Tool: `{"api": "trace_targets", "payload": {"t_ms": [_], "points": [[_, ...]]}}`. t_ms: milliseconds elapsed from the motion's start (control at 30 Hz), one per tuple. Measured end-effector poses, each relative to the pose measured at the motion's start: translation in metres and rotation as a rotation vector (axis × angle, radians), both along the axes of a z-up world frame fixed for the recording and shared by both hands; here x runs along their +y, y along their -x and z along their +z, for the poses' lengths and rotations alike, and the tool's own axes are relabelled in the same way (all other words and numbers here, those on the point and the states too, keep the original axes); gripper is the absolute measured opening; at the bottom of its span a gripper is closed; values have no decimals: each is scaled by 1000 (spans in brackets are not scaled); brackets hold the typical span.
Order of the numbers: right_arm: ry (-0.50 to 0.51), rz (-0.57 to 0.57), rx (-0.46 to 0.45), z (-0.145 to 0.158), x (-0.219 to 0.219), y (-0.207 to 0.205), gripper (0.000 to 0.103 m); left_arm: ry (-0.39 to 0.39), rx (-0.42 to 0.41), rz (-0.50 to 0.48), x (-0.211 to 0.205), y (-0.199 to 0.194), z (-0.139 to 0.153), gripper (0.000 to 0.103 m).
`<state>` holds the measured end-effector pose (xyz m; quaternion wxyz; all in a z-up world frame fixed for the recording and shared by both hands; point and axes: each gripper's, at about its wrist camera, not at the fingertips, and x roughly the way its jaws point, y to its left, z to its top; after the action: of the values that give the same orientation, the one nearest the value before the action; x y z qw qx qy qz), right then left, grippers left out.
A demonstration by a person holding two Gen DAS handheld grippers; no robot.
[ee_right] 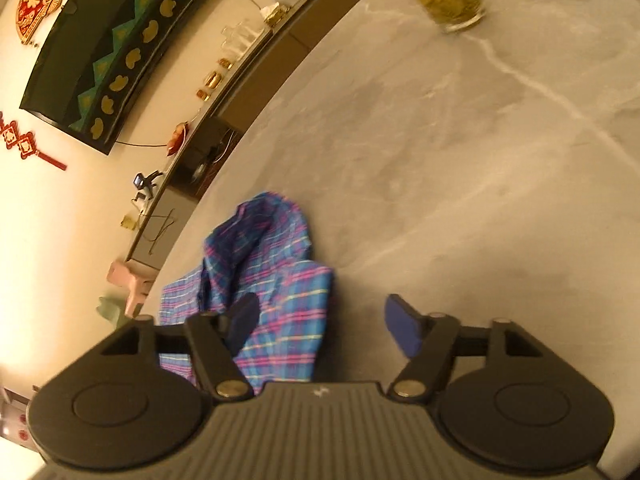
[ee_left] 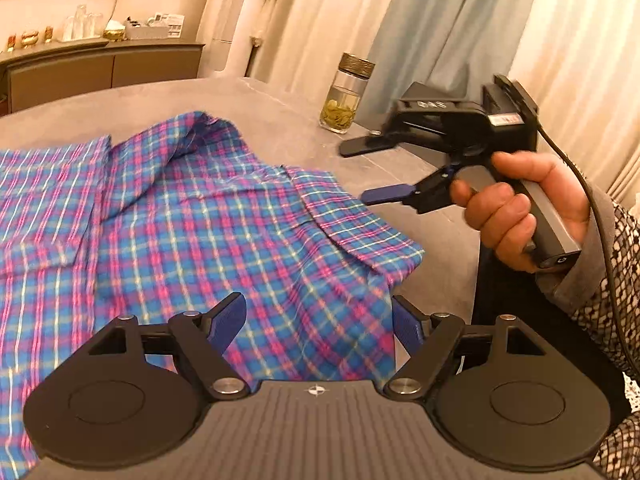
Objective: Fold clothes
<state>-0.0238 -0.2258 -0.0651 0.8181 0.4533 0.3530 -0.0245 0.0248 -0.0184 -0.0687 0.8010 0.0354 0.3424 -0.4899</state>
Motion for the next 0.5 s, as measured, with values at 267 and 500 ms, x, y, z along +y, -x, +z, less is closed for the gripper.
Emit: {"api": "trace_targets", "payload": {"t_ms": [267,500], "points": [[508,159,140,6,42,-51,10,-101,-85,-67,3,26,7,79],[571,79,18,73,53,-37,56,-338,-263,247,133,16,14,81]]}}
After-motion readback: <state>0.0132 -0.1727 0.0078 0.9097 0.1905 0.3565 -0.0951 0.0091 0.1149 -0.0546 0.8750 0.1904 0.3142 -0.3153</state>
